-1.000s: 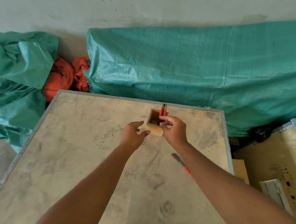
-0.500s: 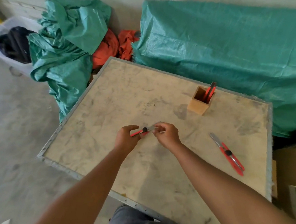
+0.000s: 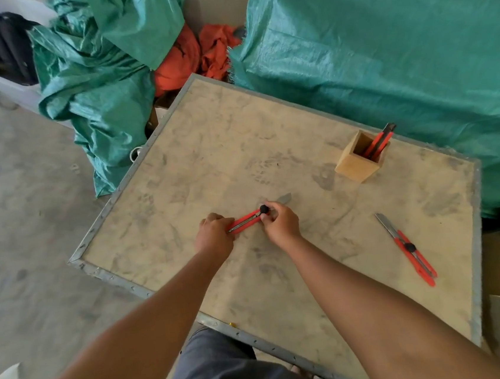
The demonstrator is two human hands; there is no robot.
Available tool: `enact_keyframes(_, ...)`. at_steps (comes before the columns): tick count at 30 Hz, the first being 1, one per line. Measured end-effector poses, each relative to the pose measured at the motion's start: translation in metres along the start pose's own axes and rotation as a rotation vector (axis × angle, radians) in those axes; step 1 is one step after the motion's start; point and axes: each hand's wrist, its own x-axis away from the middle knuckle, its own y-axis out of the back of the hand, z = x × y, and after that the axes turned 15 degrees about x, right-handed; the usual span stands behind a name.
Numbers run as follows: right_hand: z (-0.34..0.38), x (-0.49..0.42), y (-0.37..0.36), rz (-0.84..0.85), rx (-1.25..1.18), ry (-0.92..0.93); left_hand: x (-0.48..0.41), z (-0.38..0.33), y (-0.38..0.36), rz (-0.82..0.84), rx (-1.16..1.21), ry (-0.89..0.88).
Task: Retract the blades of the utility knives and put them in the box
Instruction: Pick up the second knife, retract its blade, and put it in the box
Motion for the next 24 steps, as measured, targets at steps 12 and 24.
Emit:
enact_keyframes(12, -0.003, 0.021, 0.043, 0.005, -0.378, -0.080, 0.046, -0.027, -0.003, -0.083, 0.209, -0.128)
enact_keyframes(24, -0.044, 0.051, 0.199, 0.015, -0.398, 0.168, 0.109, -0.132, -0.037, 0.175, 0.748, -0.082)
